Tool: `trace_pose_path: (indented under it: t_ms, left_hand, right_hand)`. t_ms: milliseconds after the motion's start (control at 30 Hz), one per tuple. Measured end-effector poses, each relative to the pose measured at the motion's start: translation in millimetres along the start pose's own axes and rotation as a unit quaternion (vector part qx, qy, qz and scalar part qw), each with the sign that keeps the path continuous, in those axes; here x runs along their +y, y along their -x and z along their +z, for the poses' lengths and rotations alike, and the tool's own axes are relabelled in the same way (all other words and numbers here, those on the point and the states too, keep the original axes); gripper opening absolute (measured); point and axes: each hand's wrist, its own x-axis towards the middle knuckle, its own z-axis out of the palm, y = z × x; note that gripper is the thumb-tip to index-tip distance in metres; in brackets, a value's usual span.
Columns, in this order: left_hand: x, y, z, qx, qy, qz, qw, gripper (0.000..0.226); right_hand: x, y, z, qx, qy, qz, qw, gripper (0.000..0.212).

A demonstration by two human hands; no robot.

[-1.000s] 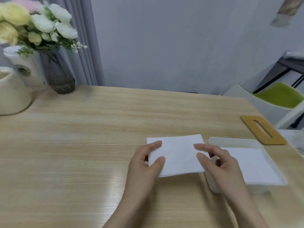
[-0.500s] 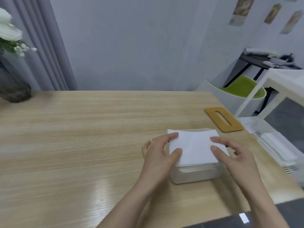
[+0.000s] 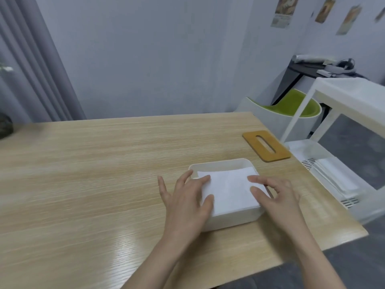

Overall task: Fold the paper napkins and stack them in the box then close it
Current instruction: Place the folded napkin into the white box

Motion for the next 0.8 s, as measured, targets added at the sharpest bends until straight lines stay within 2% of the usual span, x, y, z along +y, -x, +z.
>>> trace_pose_path:
  t_ms: [200,300,467,600,700,800]
  left_hand:
    - [-4,3,-2,-0.036,-0.053,0.01,0.998,0.052]
    - [-6,3,0,-0.053,-0.062,0.028,0.996,0.042]
    - [-10,-3,-1,-0.093,-0.066,0.11,0.987,0.045]
    - [-10,-7,-7,-0.149,-0.079,0.183,0.968,0.037]
    - [-14,-7,-9,-0.179,-0.133,0.221,0.949,0.058]
    - [-20,-7,-7,-0.176,-0.218,0.275,0.92,0.058]
  right_hand:
    - [10,-7,8,-0.025,0.05,-0.023,0.998,0.027]
    - [12,-8,11,-0.02,0.096,-0.028,0.995,0.029]
    - [16,-6,7,0.004,0.158,-0.084,0.984,0.03]
    - [18,-3,3,-0.032,0.149,-0.153,0.976,0.023]
    - [26,3,-3,-0.107,0.172,-0.203,0.958,0.045]
    - [32,2,-6,-0.136,0.241,-0.246,0.929,0.06]
